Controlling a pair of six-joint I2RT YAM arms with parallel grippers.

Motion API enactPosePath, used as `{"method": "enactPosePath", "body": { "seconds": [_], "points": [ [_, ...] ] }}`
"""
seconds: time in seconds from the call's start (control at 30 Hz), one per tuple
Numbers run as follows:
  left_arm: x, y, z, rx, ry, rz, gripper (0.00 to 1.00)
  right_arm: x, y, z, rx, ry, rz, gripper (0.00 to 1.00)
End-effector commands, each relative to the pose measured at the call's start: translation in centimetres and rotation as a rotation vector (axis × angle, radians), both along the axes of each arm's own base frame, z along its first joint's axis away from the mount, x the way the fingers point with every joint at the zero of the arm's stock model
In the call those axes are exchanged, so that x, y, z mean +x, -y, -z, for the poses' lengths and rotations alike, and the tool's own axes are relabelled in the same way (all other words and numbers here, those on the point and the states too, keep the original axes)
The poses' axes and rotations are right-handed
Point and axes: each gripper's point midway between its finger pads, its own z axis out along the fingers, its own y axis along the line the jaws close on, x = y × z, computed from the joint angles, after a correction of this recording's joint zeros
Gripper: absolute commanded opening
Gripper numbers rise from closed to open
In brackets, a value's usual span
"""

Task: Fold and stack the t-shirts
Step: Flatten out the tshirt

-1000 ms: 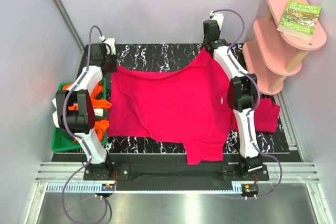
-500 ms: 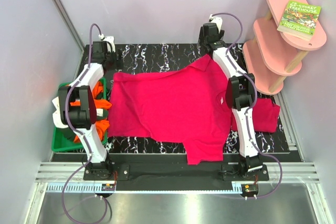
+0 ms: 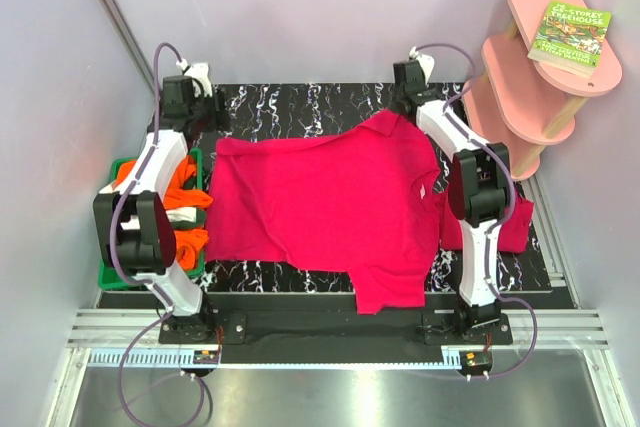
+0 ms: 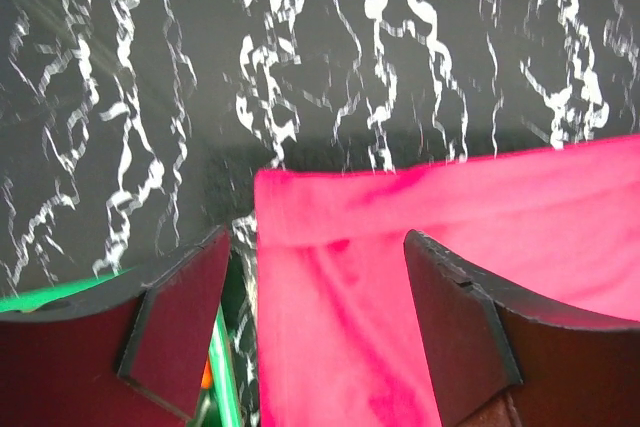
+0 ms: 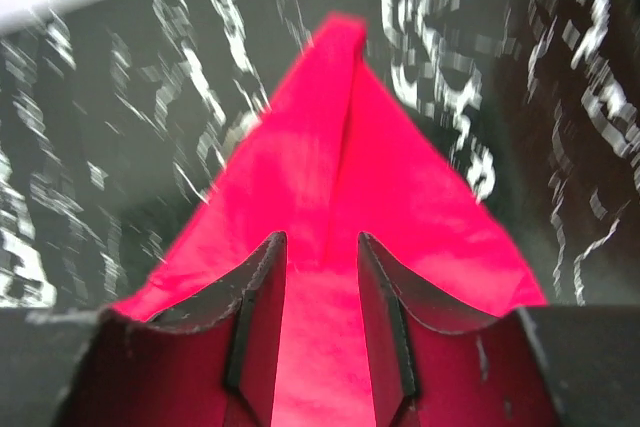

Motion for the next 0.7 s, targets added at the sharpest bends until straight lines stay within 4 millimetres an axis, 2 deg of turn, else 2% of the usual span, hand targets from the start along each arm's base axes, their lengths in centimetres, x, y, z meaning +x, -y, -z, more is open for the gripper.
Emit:
{"method": "enactPosePath", "body": {
  "seconds": [0.0,0.13,0.37,0.5,0.67],
  "points": [
    [-1.9,0.5,1.7,-0.02,-0.047,0.017,0.75,-0.3,-1.4,3.7,0.047,-0.062,-0.005,0.42],
    [-2.9,0.5,2.0,-0.013,-0.059,0.018,0.74,1.2,-1.8,4.8,0.071,-0.066,0.003,0.42],
    [-3.9,0.4,1.8,-0.008,-0.076,0.013,0.74,4.1,-0.8,6.3,0.095,-0.094,0.059,0.46],
    [-4.3,0.2,2.0,-0.004,-0.082,0.007,0.74,5.3,0.1,6.7,0.088,-0.104,0.089,0.46],
    [-4.3,0.1,2.5,-0.004,-0.095,-0.001,0.73,5.9,2.6,7.8,0.123,-0.125,0.149,0.46]
  ]
}}
